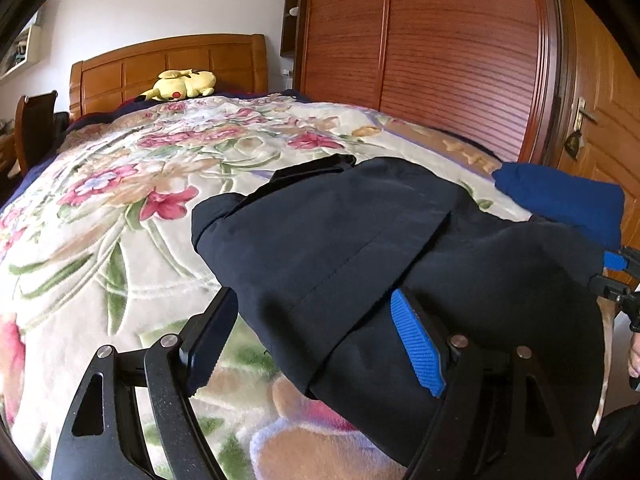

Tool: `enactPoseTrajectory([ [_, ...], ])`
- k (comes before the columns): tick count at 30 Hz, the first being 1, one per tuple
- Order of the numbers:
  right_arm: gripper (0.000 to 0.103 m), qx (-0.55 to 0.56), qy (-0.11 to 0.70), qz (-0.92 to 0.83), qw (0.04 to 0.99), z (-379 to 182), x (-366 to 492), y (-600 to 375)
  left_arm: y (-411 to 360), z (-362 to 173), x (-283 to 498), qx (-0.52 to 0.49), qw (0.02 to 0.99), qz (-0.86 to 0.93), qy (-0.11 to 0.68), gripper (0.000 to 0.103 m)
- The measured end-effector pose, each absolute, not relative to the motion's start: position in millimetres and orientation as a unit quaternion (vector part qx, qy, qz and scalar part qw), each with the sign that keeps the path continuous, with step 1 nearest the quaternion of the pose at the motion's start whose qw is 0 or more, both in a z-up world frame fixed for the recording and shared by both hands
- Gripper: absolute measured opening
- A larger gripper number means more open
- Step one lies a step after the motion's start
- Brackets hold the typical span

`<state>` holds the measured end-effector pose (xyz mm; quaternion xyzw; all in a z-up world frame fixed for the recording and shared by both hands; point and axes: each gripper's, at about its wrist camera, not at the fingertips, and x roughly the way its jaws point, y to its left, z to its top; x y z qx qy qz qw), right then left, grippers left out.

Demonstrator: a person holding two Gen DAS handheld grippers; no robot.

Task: Fold large clothes

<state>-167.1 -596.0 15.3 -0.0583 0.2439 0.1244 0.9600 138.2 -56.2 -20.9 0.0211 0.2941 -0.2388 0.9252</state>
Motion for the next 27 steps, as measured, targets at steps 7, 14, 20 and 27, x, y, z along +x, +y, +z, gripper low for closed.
enactPoseTrajectory([
  [7,0.061,-0.048,0.254,0.133,0.957,8,-176,-606,-49,-20,131,0.009,0.929,-0.237,0.284,0.080],
  [14,0.061,-0.052,0.267,0.150,0.950,7,-175,-603,-45,-19,129,0.005,0.932,-0.232,0.278,0.080],
  [20,0.061,-0.072,0.285,0.152,0.944,0,-172,-598,-45,-19,128,0.008,0.933,-0.230,0.277,0.080],
  [27,0.061,-0.036,0.303,0.159,0.939,-5,-154,-600,-47,-20,128,0.014,0.933,-0.228,0.276,0.080],
])
